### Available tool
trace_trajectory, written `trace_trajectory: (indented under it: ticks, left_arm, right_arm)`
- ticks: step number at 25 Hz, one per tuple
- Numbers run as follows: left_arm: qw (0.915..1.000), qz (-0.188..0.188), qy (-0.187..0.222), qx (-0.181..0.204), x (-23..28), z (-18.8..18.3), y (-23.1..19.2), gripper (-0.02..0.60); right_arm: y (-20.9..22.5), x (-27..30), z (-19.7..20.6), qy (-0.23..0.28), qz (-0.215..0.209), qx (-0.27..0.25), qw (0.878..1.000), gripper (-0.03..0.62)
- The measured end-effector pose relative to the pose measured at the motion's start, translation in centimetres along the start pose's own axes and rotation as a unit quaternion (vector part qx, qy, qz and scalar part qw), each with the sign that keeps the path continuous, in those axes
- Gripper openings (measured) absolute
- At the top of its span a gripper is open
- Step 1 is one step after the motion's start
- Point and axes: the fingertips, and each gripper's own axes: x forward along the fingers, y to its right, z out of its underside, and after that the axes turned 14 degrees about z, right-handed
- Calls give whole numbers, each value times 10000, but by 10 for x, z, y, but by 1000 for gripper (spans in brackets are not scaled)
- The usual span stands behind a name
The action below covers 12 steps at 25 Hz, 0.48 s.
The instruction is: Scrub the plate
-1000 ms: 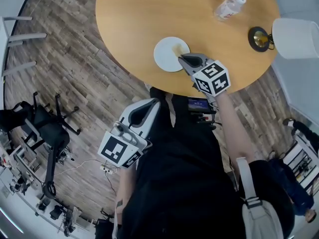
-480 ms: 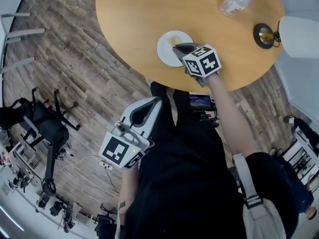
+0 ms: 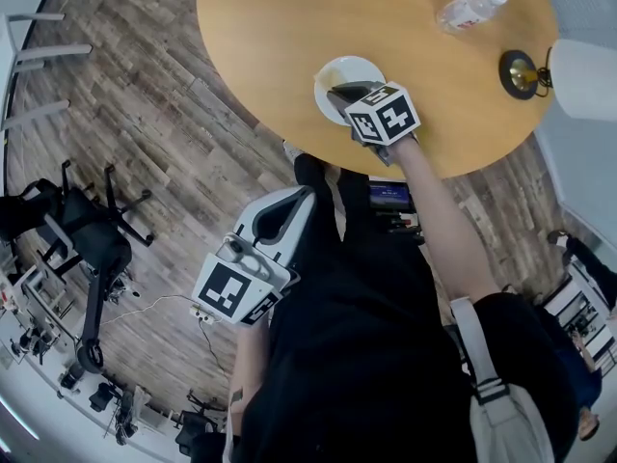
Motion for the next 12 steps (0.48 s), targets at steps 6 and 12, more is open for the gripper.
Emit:
trace_trajectory:
  ticks: [6, 12]
  left_arm:
    - [10000, -18, 23, 31, -3, -4, -1, 12]
    - [10000, 12, 6, 64, 0, -6, 2, 12]
  right_arm:
    - [-27, -6, 8, -97, -197, -231, 9995, 25]
    - [-38, -16, 26, -153, -313, -204, 9992, 26]
